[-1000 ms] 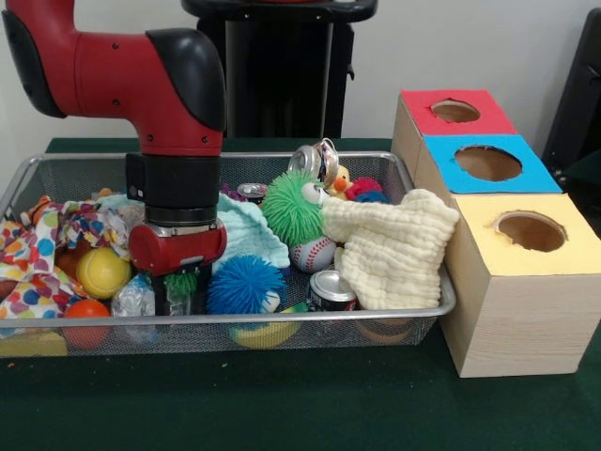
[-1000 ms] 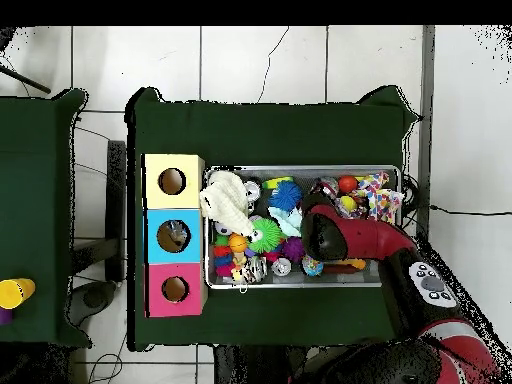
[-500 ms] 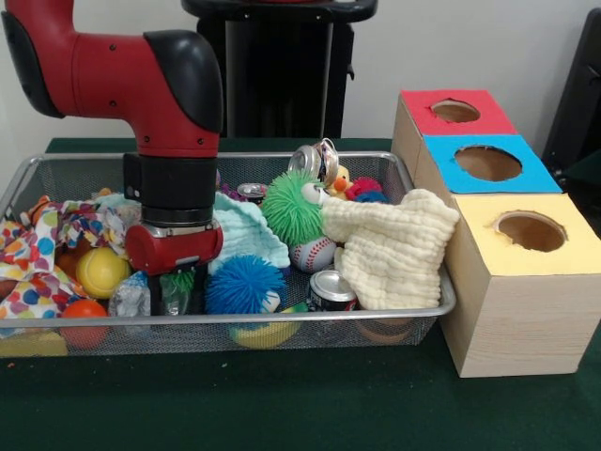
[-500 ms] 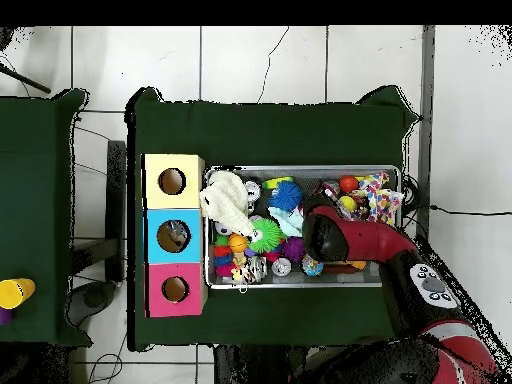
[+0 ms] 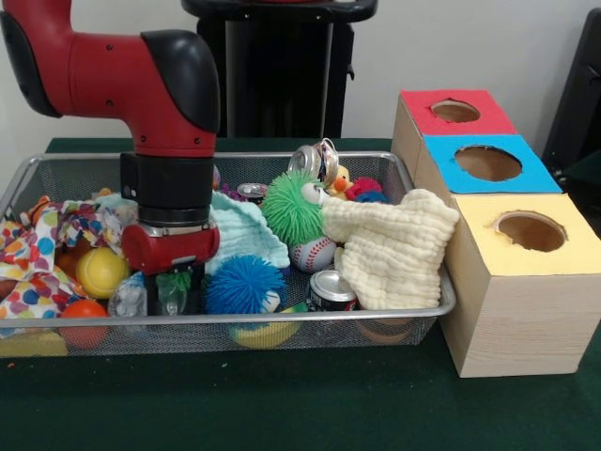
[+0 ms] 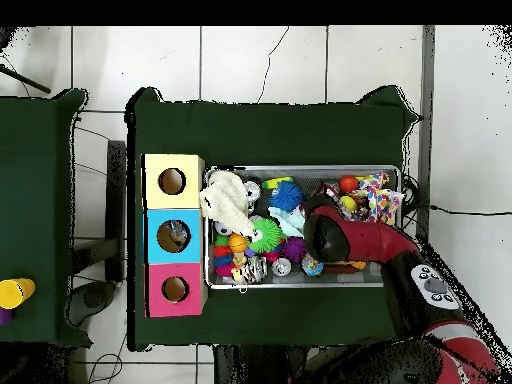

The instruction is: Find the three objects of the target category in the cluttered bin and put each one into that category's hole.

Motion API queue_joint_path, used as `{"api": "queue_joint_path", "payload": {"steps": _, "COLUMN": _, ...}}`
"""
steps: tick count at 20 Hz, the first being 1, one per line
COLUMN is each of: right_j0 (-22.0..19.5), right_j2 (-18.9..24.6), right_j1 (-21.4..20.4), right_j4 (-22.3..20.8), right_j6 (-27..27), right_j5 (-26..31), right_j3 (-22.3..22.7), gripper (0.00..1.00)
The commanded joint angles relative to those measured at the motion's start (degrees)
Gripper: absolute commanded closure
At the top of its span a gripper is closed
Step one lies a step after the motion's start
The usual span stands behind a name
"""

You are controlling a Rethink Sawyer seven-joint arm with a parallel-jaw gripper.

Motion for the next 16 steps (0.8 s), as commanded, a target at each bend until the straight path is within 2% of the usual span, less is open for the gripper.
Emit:
{"api": "queue_joint_path", "payload": {"steps": 1, "right_j0": -3.9, "right_j2": 1.7, "right_j1": -0.2, "right_j4": 0.3, "right_j6": 10.6, "right_j5": 2.2, "right_j3": 4.1, "gripper": 0.00}}
{"api": "queue_joint_path", "payload": {"steps": 3, "right_j0": -5.3, "right_j2": 2.9, "right_j1": -2.6, "right_j4": 0.7, "right_j6": 8.9, "right_j5": 5.7, "right_j3": 5.5, "gripper": 0.00}}
{"api": "queue_joint_path", "payload": {"steps": 8, "right_j0": -9.7, "right_j2": 6.5, "right_j1": -5.1, "right_j4": 0.9, "right_j6": 4.7, "right_j5": 11.2, "right_j3": 7.1, "gripper": 0.00}}
{"api": "queue_joint_path", "payload": {"steps": 16, "right_j0": -10.3, "right_j2": 7.8, "right_j1": -6.6, "right_j4": 1.3, "right_j6": 4.6, "right_j5": 13.8, "right_j3": 7.6, "gripper": 0.00}}
